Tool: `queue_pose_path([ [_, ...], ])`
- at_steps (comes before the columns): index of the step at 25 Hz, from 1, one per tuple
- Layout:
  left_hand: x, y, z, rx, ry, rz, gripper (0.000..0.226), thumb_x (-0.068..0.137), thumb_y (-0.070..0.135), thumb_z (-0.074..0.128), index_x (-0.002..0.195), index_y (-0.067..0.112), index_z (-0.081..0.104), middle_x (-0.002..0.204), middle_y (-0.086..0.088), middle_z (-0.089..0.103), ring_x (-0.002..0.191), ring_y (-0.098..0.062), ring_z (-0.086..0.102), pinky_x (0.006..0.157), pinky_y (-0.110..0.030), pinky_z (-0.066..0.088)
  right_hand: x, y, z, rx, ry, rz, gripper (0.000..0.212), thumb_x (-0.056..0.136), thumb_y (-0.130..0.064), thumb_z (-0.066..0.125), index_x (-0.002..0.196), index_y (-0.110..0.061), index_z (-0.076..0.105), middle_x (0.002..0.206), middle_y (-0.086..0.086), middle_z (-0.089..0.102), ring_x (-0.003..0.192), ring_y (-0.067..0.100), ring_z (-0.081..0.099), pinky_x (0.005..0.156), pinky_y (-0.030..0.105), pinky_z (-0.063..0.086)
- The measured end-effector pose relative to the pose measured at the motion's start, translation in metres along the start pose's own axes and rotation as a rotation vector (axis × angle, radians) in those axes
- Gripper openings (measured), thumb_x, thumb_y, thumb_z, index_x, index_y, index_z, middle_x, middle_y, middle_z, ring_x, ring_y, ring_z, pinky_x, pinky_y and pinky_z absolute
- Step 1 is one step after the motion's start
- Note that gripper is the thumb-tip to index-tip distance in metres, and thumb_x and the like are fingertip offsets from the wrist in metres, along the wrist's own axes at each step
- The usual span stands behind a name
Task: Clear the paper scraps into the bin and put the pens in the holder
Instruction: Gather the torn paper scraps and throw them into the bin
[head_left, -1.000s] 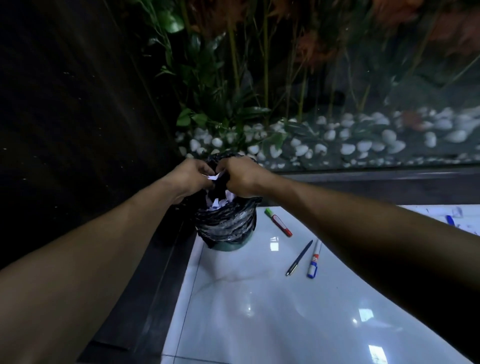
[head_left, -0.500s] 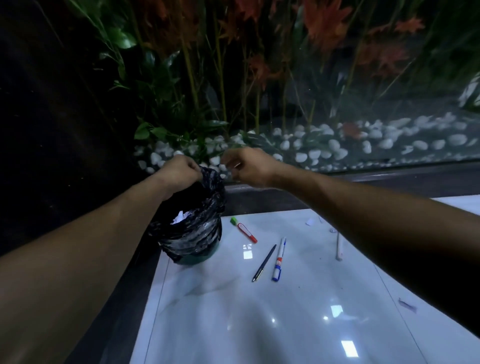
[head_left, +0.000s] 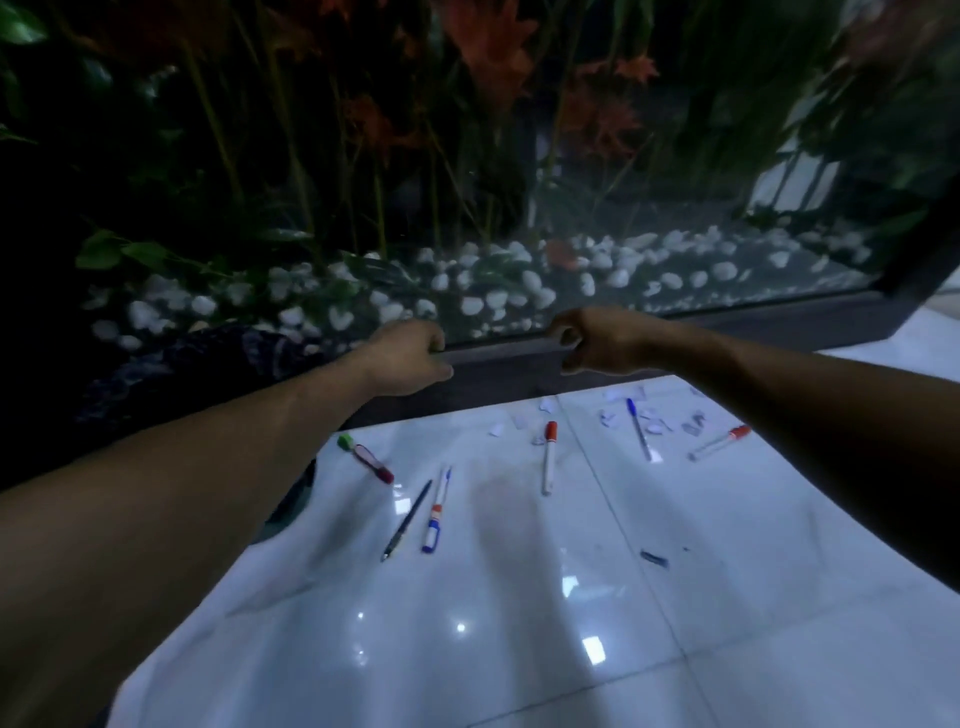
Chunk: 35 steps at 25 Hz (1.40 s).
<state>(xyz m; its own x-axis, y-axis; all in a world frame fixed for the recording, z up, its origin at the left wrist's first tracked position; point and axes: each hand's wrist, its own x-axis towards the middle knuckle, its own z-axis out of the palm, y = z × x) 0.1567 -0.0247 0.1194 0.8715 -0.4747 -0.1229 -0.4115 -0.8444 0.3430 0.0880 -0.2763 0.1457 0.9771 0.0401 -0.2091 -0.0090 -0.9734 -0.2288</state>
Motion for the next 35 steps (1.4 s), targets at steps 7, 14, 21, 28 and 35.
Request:
queue_pose_path([
  [7,0.034,0.063,0.065,0.006,-0.127,0.153,0.045,0.084,0.035,0.071,0.122,0.013,0.061,0.122,-0.004,0.062,0.107,-0.022,0.058,0.086,-0.032,0.049,-0.035,0.092,0.005,0.019,-0.058,0.143,0.046,0.087,-0.020,0.074,0.131,-0.013,0.060,0.133,0.007,0.064,0.118,0.023,0.061,0.098,0.031,0.046],
  [14,0.072,0.061,0.117,0.036,-0.193,0.031,0.059,0.079,0.036,0.075,0.129,0.013,0.053,0.129,-0.011,0.053,0.110,-0.027,0.056,0.081,-0.031,0.046,-0.007,0.141,0.055,0.056,-0.109,0.211,0.048,0.083,-0.030,0.076,0.127,-0.020,0.062,0.124,0.004,0.068,0.109,0.024,0.061,0.084,0.028,0.045],
  [21,0.114,0.041,0.195,0.076,-0.302,-0.250,0.106,0.074,0.061,0.072,0.155,0.020,0.018,0.160,-0.019,0.018,0.143,-0.040,0.029,0.109,-0.045,0.040,0.051,0.179,0.137,0.014,-0.093,0.184,0.056,0.089,-0.032,0.064,0.140,-0.015,0.047,0.130,0.016,0.060,0.120,0.031,0.054,0.104,0.042,0.040],
  [28,0.135,0.063,0.242,0.079,-0.221,-0.242,0.084,0.080,0.064,0.064,0.145,0.021,0.032,0.156,-0.017,0.012,0.138,-0.040,0.028,0.100,-0.046,0.045,0.091,0.200,0.183,-0.136,-0.088,0.079,0.039,0.095,-0.020,0.053,0.134,-0.018,0.049,0.122,0.016,0.054,0.111,0.037,0.060,0.105,0.064,0.035],
  [35,0.148,0.058,0.247,-0.019,-0.109,-0.057,0.027,0.087,0.031,0.067,0.100,0.016,0.047,0.120,-0.015,0.042,0.102,-0.036,0.056,0.083,-0.043,0.053,0.127,0.189,0.181,0.062,0.096,0.147,0.016,0.093,-0.004,0.058,0.102,-0.008,0.072,0.102,0.015,0.072,0.096,0.030,0.068,0.091,0.044,0.053],
])
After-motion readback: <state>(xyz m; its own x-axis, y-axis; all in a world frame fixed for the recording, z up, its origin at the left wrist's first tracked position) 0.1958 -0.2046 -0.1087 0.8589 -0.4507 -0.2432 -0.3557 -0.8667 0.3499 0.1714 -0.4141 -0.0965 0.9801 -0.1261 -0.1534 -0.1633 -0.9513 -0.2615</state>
